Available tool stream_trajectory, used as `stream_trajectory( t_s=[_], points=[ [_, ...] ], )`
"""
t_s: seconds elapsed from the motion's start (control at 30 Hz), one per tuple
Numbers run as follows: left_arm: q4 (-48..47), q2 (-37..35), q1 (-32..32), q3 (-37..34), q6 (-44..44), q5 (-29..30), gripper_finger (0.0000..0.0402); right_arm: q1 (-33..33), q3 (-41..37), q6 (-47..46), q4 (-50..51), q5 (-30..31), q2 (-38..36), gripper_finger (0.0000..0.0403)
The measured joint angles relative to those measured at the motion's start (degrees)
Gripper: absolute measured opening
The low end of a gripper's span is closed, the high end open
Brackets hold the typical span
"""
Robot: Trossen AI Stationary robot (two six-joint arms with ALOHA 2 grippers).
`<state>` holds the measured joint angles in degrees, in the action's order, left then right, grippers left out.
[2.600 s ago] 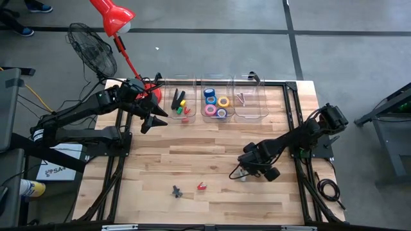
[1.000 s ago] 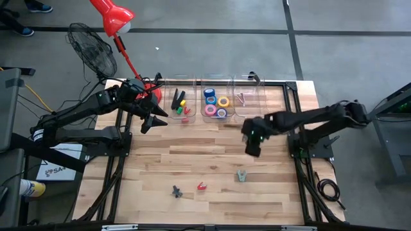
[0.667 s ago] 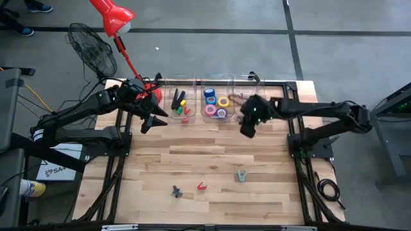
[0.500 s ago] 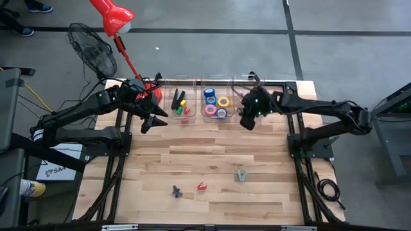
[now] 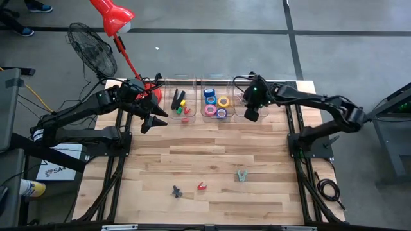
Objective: Pick and place Stapler, Stapler remover, tape
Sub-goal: Put the gray staple remover into the right transparent bin
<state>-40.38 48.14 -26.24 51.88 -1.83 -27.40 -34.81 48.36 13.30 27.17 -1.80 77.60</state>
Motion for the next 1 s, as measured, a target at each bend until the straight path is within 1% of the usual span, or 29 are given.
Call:
stream_trajectory(
  t_s=[0.17,0.33,0.57,0.77,0.9,1.0],
  points=[
    [0.00,0.00,0.00,0.00,-0.02,0.00,0.0223,-1.57,0.00,-2.03,-0.03,0.04,4.30,0.0078],
    [0.00,0.00,0.00,0.00,0.00,0.00,0.0223,-3.22,0.00,-9.42,0.01,0.04,7.70,0.0078],
    [0.00,0.00,0.00,0.00,-0.02,0.00,0.0223,-5.52,0.00,-19.45,0.00,-0.83,9.80,0.0081],
    [0.00,-0.01,0.00,0.00,-0.01,0.00,0.0223,-6.49,0.00,-20.87,0.05,-5.69,10.70,0.0083],
    [0.00,0.00,0.00,0.00,0.00,0.00,0.0223,-6.44,0.00,-20.87,0.02,-6.10,10.67,0.0086],
    [0.00,0.00,0.00,0.00,-0.01,0.00,0.0223,-6.44,0.02,-20.87,0.10,-6.09,10.67,0.0100]
  ],
)
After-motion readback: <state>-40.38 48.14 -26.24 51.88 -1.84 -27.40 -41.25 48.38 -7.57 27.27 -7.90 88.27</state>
